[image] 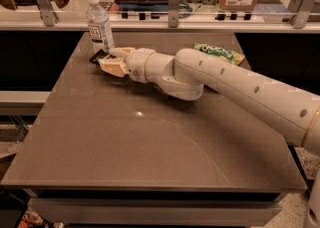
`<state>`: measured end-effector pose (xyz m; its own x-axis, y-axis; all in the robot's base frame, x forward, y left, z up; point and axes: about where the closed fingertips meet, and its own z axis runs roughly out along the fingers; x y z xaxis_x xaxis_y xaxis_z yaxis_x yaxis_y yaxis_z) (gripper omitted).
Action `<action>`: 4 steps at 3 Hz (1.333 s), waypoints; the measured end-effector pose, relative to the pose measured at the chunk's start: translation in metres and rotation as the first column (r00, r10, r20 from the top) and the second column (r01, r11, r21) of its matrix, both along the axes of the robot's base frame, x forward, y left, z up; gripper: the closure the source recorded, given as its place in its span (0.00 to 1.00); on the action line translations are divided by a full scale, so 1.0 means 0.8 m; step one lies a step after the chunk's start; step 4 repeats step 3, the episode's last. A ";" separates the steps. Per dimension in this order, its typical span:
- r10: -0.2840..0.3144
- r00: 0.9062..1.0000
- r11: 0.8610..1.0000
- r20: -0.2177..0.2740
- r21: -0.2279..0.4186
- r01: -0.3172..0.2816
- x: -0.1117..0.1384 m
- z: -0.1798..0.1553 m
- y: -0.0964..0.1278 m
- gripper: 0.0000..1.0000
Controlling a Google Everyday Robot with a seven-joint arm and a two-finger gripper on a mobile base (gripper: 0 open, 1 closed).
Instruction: Move rxbar chocolate near blue plastic bottle
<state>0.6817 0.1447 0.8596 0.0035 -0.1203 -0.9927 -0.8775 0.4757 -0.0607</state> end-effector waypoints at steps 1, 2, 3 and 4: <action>0.004 1.000 1.000 0.000 0.001 -0.004 -0.001 0.001 0.003 0.12; 0.007 1.000 1.000 0.001 0.001 -0.007 -0.002 0.001 0.006 0.00; 0.007 1.000 1.000 0.001 0.001 -0.007 -0.002 0.001 0.006 0.00; 0.007 1.000 1.000 0.001 0.001 -0.007 -0.002 0.001 0.006 0.00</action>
Offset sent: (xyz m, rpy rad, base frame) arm -0.0007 0.0020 0.0004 0.0005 -0.0003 0.0030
